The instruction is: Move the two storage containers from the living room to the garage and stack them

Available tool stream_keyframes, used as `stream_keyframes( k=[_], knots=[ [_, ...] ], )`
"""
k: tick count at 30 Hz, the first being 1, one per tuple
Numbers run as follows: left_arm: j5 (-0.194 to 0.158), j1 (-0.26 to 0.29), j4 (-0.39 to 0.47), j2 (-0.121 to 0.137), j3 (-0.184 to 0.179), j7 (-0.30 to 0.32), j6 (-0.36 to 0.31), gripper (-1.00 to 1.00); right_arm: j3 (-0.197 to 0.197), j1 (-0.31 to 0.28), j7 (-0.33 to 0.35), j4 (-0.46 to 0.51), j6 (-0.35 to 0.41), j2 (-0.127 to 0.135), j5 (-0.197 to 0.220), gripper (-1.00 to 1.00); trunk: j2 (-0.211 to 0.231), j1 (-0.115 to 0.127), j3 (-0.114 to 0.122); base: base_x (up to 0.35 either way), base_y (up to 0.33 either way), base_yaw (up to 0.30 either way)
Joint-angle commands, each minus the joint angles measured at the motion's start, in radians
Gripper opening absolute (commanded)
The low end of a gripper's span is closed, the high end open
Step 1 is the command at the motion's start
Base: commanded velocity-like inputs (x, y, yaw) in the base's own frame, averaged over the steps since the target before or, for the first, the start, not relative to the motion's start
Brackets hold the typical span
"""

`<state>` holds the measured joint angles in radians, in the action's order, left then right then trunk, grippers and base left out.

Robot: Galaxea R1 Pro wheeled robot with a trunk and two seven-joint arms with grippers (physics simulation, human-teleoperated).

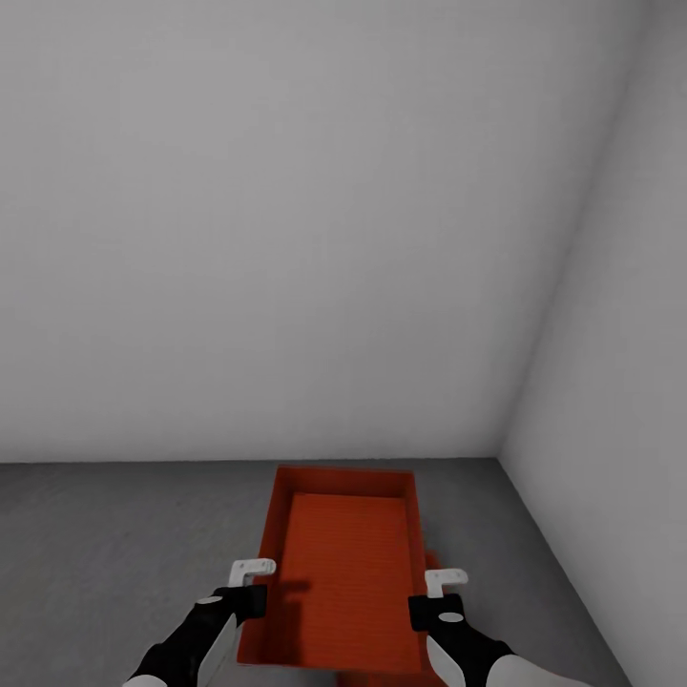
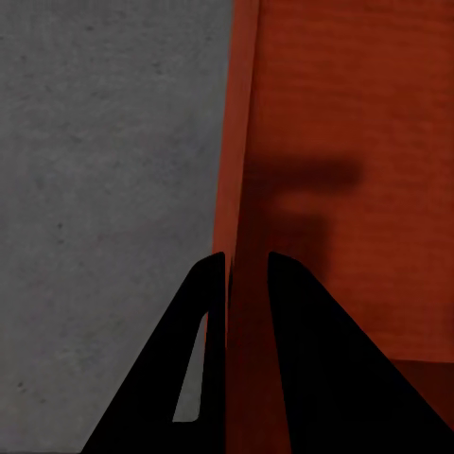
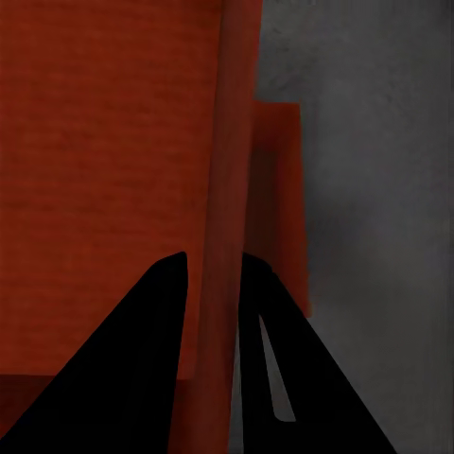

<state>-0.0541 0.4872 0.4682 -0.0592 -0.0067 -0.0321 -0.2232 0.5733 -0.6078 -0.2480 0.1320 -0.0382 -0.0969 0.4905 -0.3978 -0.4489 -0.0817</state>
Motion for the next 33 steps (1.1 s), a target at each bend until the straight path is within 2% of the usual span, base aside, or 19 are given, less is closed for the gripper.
stream_keyframes(
  k=[1,10,18,33],
  knots=[
    [0.008,0.001,0.004,0.001,-0.006,-0.011,-0.007,-1.0,0.01,-0.001,-0.008,-0.02,-0.006,0.007,0.017,-1.0,-0.002,-0.001,-0.002,0.249,-0.136,0.0],
    [0.008,0.001,0.011,0.001,-0.008,-0.012,-0.005,-1.0,0.01,-0.001,-0.008,-0.02,-0.006,0.007,0.017,-1.0,-0.002,-0.001,-0.002,0.224,-0.121,0.0],
    [0.008,0.001,0.011,0.001,-0.007,-0.012,-0.007,-1.0,0.01,-0.001,-0.008,-0.02,-0.006,0.006,0.017,-1.0,-0.002,-0.001,-0.002,0.019,-0.032,0.0],
    [0.008,0.001,0.011,0.001,-0.008,-0.01,-0.005,-1.0,0.01,-0.001,-0.008,-0.02,-0.006,0.007,0.017,-1.0,-0.002,-0.001,-0.002,0.019,-0.226,0.0]
  ],
)
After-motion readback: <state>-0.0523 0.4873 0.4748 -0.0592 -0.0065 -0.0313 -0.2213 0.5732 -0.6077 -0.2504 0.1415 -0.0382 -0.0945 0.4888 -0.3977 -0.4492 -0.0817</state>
